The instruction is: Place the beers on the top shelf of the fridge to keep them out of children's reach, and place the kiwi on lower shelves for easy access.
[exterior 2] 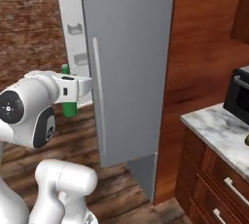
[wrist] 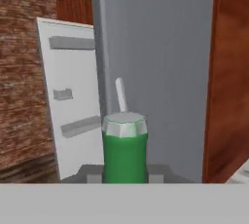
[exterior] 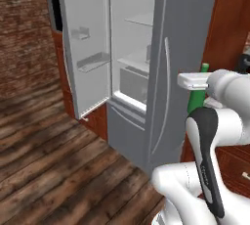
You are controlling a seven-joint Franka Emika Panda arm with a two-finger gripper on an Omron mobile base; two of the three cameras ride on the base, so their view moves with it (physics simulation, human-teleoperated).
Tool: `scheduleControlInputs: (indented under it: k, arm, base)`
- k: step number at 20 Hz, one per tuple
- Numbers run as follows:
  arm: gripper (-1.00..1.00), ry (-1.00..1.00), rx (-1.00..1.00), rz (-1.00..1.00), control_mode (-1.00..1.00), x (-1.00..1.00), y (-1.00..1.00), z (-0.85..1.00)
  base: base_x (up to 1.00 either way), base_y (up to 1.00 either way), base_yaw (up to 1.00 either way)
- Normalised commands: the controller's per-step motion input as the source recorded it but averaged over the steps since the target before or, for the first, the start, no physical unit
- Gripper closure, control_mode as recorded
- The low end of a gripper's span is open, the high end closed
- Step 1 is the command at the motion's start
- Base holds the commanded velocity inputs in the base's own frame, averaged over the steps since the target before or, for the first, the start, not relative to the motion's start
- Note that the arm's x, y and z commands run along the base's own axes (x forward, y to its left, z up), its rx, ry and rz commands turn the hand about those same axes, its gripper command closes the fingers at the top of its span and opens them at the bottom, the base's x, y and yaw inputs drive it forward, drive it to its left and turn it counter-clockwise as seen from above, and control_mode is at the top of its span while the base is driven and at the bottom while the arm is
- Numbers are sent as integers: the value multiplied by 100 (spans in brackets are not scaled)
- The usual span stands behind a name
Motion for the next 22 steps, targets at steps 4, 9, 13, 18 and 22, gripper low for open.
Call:
scheduleControlInputs:
  k: [4,9,13,18,22]
  arm:
    - [100,0,0,0,100,0,0,0]
    - [100,0,0,0,100,0,0,0]
    - [100,0,0,0,100,0,0,0]
    - [100,0,0,0,100,0,0,0]
    - [100,0,0,0,100,0,0,0]
  base:
    - [-21,67,61]
    - [0,90,49]
    - [13,67,28]
    - [21,32,-8]
    - [34,18,-34]
